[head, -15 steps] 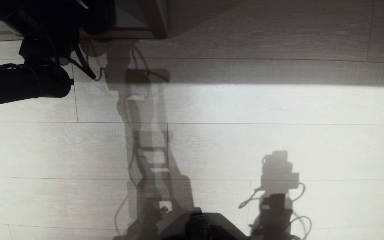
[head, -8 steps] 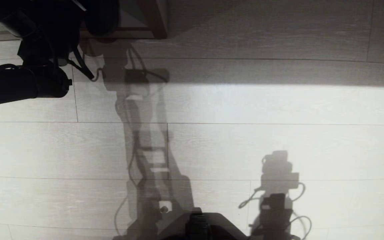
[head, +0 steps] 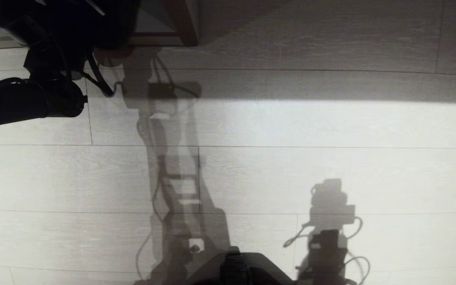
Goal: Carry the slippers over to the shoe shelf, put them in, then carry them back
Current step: Pick up the slippers in the shoe cabinet
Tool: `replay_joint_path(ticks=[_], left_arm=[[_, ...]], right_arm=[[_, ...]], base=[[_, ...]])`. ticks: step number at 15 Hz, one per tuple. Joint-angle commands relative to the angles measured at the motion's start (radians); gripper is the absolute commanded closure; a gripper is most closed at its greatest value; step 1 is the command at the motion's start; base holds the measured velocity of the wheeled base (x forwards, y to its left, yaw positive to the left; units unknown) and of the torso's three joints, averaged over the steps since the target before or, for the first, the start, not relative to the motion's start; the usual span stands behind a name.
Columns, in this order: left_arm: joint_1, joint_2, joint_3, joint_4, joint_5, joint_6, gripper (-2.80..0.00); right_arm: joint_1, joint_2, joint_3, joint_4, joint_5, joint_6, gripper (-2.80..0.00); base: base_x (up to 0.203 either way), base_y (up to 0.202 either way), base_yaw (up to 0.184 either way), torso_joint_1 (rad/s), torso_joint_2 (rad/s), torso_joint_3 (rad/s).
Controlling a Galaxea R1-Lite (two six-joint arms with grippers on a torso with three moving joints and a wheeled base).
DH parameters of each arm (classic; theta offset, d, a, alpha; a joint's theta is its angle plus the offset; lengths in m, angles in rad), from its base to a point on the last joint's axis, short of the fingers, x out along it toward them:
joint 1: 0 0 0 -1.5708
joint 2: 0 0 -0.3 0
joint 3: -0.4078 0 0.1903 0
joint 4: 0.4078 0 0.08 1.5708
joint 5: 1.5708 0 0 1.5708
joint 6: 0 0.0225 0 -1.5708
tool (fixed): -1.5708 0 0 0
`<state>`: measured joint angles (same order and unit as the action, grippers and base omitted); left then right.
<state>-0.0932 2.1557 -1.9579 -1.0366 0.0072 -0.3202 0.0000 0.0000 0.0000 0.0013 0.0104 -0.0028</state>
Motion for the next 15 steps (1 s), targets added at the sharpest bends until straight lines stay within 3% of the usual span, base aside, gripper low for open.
replay_joint_path(ticks=[1, 15], left_arm=[[0.011, 0.0, -0.001, -0.011, 0.002, -0.006, 0.0], [0.08, -0.096, 0.002, 0.018, -0.021, -0.039, 0.0]], right_arm=[[0.0, -0.002, 0.0, 0.0, 0.0, 0.0, 0.0], [0.0, -0.002, 0.0, 0.0, 0.0, 0.0, 0.0]], base=[[0.0, 0.0, 0.0, 0.0, 0.0, 0.0], [0.0, 0.0, 0.0, 0.0, 0.0, 0.0]])
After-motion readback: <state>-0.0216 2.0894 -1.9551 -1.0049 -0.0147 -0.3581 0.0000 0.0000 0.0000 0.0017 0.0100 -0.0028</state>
